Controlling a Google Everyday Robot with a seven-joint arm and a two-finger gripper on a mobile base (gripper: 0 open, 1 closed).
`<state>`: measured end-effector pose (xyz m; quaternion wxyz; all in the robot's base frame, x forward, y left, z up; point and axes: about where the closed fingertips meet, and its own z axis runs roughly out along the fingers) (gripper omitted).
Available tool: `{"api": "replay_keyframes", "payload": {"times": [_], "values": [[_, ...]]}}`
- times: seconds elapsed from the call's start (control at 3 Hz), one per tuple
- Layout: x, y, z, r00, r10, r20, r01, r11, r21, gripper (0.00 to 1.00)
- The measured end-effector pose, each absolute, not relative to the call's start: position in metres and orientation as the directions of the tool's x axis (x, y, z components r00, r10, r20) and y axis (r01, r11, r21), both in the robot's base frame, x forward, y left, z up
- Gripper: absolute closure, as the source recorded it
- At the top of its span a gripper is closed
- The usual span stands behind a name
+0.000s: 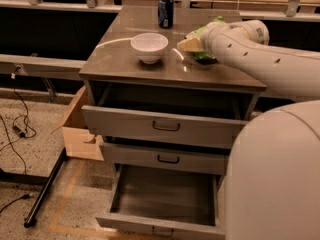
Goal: Place green rice chip bag into bottom drawer
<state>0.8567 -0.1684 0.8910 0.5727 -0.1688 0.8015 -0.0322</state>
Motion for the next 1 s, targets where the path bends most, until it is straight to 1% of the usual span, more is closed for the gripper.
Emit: {"api": "replay_keyframes", "payload": {"times": [0.33,0.67,1.0], "values": [[0.864,-0.166,0.879,-0.305,-0.306,-0.902,-0.222,0.944,-0.245,0.18],[0.867,-0.162,0.873,-0.312,-0.306,-0.900,-0.218,0.944,-0.246,0.41],[0.868,-0.160,0.868,-0.313,-0.315,-0.896,-0.218,0.942,-0.256,0.72]]}}
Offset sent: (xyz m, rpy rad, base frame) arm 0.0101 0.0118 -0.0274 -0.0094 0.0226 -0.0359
